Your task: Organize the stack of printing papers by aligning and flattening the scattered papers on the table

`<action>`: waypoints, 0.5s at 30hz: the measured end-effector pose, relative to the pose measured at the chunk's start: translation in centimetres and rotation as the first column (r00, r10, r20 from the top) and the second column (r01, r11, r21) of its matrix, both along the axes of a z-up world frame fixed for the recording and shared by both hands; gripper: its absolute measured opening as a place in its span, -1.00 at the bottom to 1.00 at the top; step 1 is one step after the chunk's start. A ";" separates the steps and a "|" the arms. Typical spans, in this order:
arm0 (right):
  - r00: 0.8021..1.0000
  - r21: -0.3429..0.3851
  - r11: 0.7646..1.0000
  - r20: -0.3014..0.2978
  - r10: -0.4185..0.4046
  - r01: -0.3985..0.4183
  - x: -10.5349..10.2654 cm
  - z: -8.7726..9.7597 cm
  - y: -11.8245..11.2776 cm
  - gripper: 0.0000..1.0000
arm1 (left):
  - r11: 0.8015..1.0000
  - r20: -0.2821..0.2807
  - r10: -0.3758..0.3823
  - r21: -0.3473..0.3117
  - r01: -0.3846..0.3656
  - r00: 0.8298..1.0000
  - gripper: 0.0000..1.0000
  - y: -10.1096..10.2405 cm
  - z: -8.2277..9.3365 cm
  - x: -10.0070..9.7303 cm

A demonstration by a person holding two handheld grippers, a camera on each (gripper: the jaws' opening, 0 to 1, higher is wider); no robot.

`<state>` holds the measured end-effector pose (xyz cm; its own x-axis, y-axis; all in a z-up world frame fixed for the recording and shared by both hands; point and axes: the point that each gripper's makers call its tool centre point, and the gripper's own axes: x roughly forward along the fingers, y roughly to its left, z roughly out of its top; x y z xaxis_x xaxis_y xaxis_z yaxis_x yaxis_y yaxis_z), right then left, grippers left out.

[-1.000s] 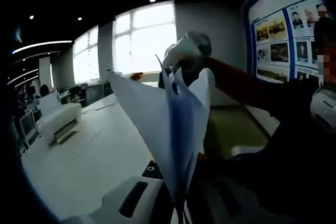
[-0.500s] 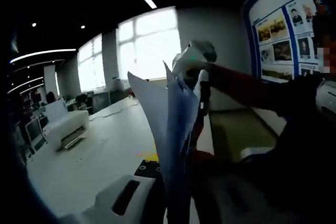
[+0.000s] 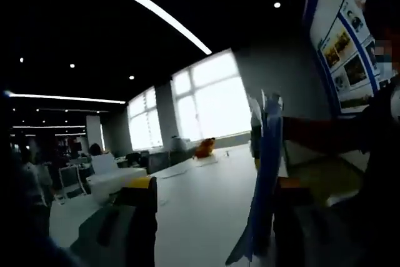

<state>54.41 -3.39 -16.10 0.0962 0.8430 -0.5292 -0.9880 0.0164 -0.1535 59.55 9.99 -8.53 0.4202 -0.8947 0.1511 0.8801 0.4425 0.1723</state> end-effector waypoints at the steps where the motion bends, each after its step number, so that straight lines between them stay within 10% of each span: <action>1: 1.000 0.023 1.000 -0.003 -0.003 0.003 0.1 0.1 -0.1 -1.00 | 1.000 -0.010 -0.003 -0.013 0.003 1.000 0.62 0.3 -0.3 -0.2; 15: 0.996 0.377 0.925 -0.090 -0.011 0.045 -0.5 2.8 0.6 -1.00 | 0.987 -0.157 -0.090 -0.144 0.067 0.984 0.69 -2.1 -5.5 -0.1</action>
<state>53.89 -2.82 -13.35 0.0915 0.9797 -0.1785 -0.9953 0.0845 -0.0464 59.43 7.87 -14.02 0.3788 -0.9012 0.2107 0.9241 0.3806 -0.0336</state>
